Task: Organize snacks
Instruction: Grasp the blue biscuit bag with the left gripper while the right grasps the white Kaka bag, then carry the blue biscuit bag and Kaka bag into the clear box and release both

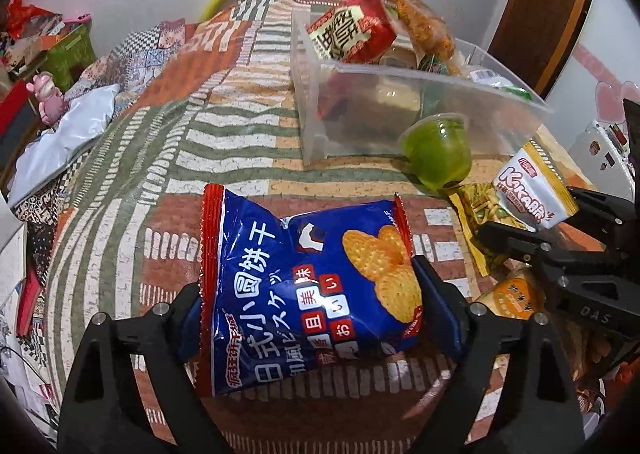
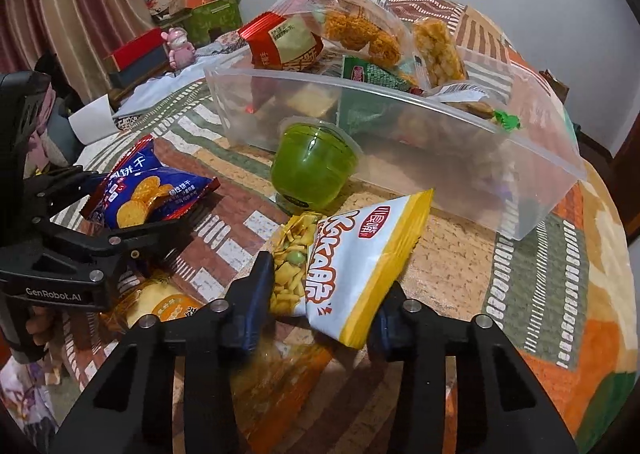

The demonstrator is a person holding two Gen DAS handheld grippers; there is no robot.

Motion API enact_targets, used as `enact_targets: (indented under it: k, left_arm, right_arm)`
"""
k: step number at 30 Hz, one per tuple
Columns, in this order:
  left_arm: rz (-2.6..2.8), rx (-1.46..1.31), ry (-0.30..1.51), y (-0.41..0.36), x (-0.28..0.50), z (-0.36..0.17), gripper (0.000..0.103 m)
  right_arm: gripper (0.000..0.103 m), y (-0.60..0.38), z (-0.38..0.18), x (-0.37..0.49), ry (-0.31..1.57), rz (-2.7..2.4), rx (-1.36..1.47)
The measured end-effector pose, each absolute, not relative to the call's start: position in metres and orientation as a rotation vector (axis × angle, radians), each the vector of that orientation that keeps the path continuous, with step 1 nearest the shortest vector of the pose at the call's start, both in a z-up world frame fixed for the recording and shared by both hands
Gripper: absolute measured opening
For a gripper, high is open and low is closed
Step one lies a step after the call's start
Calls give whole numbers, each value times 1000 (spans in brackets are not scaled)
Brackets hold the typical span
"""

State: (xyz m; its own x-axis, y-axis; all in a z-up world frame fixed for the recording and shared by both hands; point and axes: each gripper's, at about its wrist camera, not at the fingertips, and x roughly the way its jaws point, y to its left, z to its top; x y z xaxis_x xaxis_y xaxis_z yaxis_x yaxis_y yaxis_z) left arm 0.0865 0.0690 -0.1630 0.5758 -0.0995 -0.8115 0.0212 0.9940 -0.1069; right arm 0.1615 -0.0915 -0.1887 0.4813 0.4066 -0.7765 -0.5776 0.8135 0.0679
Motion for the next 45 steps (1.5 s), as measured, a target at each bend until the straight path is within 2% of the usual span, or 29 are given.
enact_targets:
  k: [5, 15, 29, 45]
  left_arm:
    - [-79, -77, 916, 62, 79, -147, 86]
    - [-106, -85, 828, 48, 74, -111, 85]
    - [-144, -89, 718, 27, 95, -68, 85]
    - [-124, -53, 720, 1, 157, -78, 85]
  right_arm:
    - [34, -98, -183, 158, 863, 600, -194]
    - [20, -115, -163, 155, 801, 592, -133]
    - [20, -141, -121, 164, 665, 560, -49]
    - [20, -149, -104, 214, 614, 532, -3]
